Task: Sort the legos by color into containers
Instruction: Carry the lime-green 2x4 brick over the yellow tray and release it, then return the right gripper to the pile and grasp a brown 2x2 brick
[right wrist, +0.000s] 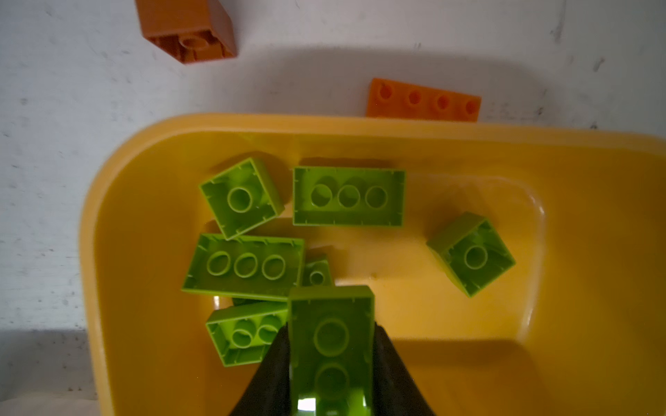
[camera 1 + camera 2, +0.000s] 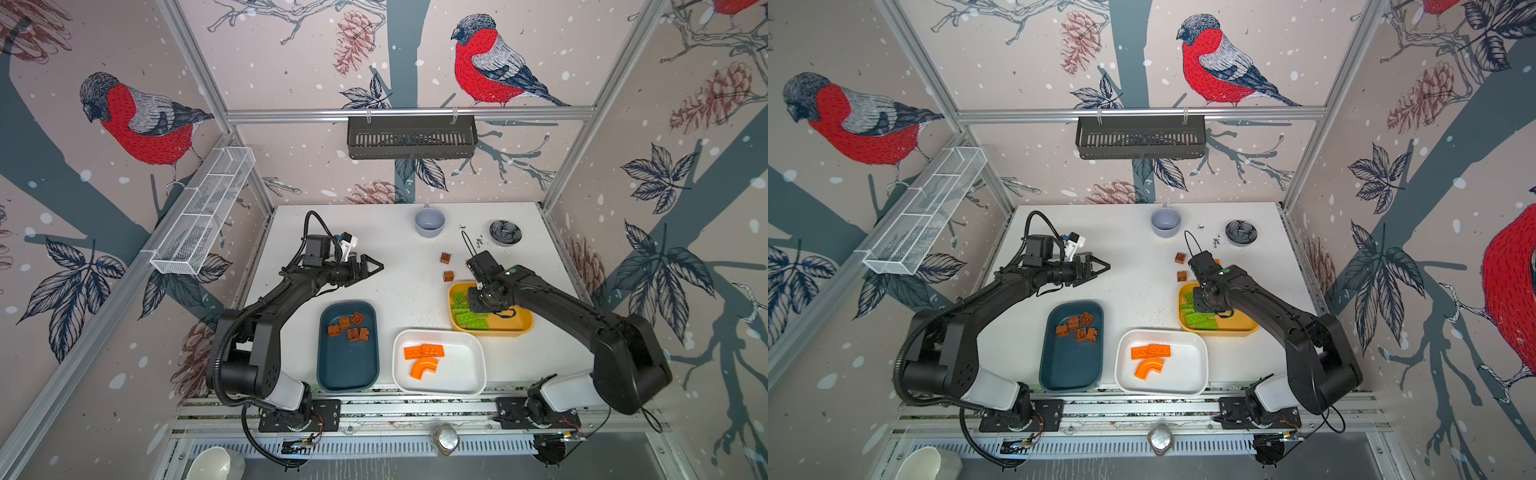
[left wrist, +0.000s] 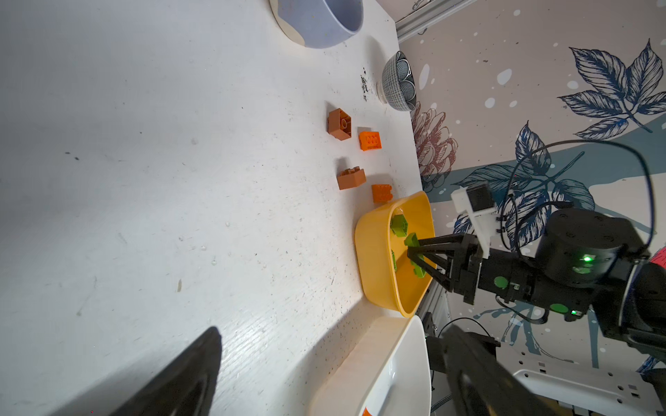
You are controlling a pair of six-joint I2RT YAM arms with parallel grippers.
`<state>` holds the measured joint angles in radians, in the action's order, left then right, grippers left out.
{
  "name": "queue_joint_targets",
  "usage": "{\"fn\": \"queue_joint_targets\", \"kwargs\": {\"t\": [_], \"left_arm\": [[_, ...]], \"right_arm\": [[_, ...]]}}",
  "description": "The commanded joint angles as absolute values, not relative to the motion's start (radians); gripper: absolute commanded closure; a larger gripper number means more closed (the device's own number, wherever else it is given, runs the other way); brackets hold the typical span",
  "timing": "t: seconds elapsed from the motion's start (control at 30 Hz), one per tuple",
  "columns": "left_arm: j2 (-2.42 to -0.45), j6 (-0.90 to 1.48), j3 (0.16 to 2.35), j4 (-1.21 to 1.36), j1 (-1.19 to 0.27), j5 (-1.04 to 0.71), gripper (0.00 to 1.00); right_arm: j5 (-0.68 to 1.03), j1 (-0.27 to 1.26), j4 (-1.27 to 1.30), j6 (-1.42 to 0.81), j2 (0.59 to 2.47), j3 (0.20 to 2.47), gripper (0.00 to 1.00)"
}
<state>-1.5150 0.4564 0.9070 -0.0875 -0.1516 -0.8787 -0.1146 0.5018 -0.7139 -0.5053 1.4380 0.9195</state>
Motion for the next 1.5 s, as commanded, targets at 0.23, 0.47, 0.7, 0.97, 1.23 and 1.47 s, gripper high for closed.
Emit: {"fn": "queue_joint_targets", "kwargs": {"t": [0.23,0.47,0.7,0.97,1.23,1.47], "left_arm": [[-1.513,0.445,0.931,-0.086,-0.154,-0.87,0.05],[-1.505,0.438,0.931,-0.094,-0.155,-0.854,0.05],[-1.493,0.416,0.935,-0.123,-0.154,-0.823,0.05],[-1.5,0.403,0.939,-0.139,-0.154,-0.81,0.05],[-1.517,0.389,0.956,-0.166,-0.154,-0.801,0.05],[-1.514,0.391,0.962,-0.176,-0.153,-0.793,0.05]], "right_arm": [[-0.109,0.479,-0.668,-0.452,1.49,1.041,0.35],[-0.078,0.472,-0.655,-0.307,1.667,1.31,0.31],[-0.079,0.452,-0.598,0.021,1.872,1.473,0.23],[0.015,0.387,-0.519,0.349,1.973,1.523,0.29],[0.175,0.345,-0.489,0.49,2.06,1.576,0.29],[0.184,0.343,-0.52,0.559,2.147,1.635,0.3]]}}
